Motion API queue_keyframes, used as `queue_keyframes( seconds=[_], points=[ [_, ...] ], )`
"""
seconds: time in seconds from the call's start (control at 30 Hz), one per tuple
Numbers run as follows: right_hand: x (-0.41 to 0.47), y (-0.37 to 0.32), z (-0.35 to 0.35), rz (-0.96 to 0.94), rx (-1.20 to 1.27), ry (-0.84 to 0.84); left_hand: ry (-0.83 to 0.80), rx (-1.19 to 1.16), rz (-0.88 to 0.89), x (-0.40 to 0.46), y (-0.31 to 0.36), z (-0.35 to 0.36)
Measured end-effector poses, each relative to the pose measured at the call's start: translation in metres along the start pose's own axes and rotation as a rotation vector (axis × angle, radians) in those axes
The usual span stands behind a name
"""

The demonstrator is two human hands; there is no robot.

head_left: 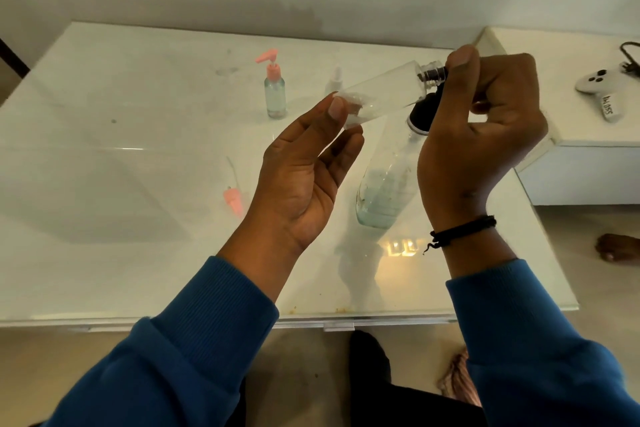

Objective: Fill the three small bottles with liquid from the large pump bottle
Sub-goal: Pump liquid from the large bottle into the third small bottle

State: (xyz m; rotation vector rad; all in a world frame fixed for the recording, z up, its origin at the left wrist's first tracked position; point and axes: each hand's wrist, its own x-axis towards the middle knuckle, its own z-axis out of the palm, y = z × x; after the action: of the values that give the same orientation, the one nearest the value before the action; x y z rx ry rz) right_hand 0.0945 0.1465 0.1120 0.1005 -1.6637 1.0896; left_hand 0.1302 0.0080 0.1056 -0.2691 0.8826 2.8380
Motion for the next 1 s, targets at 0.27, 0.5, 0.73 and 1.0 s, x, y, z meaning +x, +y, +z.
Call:
queue_keyframes(
  seconds=[0.27, 0.5, 0.73, 1.0],
  points=[
    [0.0009, 0.0009, -0.0005, -0.014, 0.000, 0.016, -0.010, 0.000, 0.006, 0.0002, -0.0007, 0.0009],
    [0.0069, -0.0024, 0.0015, -0.018, -0.003, 0.013, -0.027, 0.005, 0.004, 0.0006, 0.0002, 0.0015],
    [0.0007, -0.0005, 0.0018, -0.029, -0.019, 0.017, 0.001, -0.030, -0.012, -0.0014, 0.0009, 0.0015],
    [0.0005, 0.0022, 0.0002, -0.032, -0.064, 0.020, 0.006, -0.040, -0.009, -0.0013, -0.0007, 0.0017]
  ],
)
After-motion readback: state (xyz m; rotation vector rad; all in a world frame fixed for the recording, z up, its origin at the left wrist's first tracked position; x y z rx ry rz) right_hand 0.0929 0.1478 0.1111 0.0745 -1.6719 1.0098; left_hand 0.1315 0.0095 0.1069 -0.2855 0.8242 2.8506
